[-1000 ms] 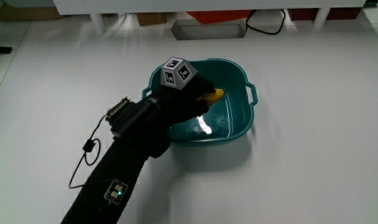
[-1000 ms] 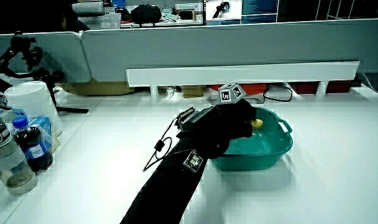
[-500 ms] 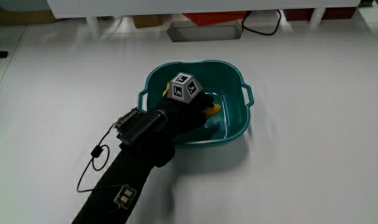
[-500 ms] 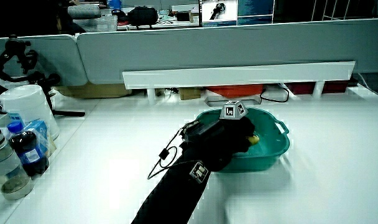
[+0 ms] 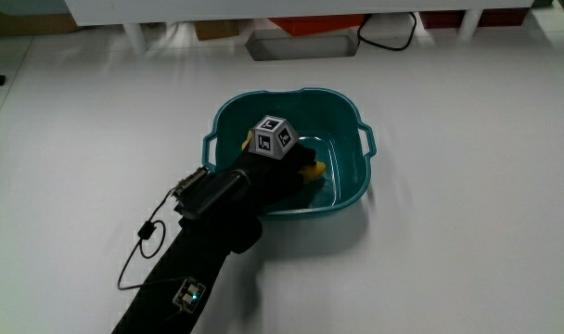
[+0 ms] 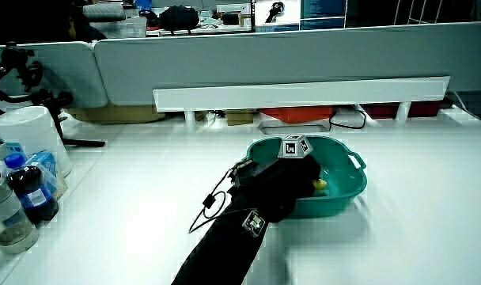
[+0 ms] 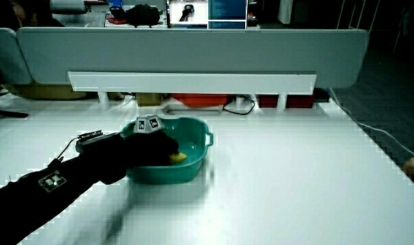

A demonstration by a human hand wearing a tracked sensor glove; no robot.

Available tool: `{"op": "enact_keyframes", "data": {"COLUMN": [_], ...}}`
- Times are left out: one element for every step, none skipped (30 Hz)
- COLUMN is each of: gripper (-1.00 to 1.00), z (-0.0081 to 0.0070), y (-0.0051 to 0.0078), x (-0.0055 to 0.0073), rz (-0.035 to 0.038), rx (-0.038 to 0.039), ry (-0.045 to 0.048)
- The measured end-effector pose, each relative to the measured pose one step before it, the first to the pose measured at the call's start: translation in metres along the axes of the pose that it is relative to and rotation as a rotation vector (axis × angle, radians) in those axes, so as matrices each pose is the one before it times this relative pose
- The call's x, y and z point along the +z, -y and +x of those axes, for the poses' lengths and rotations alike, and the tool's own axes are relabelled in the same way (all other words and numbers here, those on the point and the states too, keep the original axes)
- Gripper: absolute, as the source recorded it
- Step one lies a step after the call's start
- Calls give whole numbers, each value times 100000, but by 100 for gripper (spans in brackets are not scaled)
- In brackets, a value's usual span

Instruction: Place banana into plate

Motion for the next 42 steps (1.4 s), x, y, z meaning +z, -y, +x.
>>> {"op": "enact_keyframes", "data": {"gripper": [0,0,0,0,0,0,0,0,0,0,0,0,0,0,0,0,0,0,0,0,0,0,0,-4,-7,-11,-14,-18,-21,-25,-29,-32,-36,-39,-43,-46,-50,-54,-57,-61,-64,-68], "z": [-74,-31,81,-124,-38,77,129,-108,-307,-17,82,138,132,-2,-48,-117,-15,-111,62,22,-36,-226,202,-260,166,-161,-4,-84,156,131,-78,-88,-199,87,-247,9,-185,-186,96,7,-93,30], "y": [-52,-37,77,-123,-45,56,105,-131,-251,147,61,-249,-81,-2,-40,-111,58,-154,-62,-116,22,-120,387,-351,269,-237,45,-35,231,213,-53,-144,-239,226,-260,219,-5,-27,188,-44,-82,167], "x": [-91,-47,86,-103,-19,56,25,-193,-206,192,75,-75,45,49,32,-28,111,-55,-6,-54,32,-145,196,-284,153,-181,-18,-75,124,142,-54,-55,-157,122,-182,85,-55,-46,137,42,-3,126], "rz": [658,-928,-176,434,-211,82,-1286,-522,1026,19,-1161,-773,-351,-456,-219,-1024,-1107,-1469,-715,-501,-81,1263,-848,695,-292,581,-724,162,-279,601,-869,-299,1013,-1250,-144,-1349,-203,909,82,405,194,-71], "rx": [-147,639,410,-106,713,26,991,69,-782,326,1063,-969,437,112,647,1218,914,1004,1528,304,-135,-207,942,-1022,473,-165,423,-749,1417,-1289,849,-228,-735,724,-293,700,907,-519,149,148,452,346], "ry": [-351,556,-375,-595,-98,-57,-714,183,1128,1809,1943,-2754,-1571,1342,859,-361,1052,1847,-1720,-1901,-618,2059,-744,174,95,-833,772,450,-1121,-799,722,375,1049,-55,-221,285,2663,1112,222,-1448,418,1439]}}
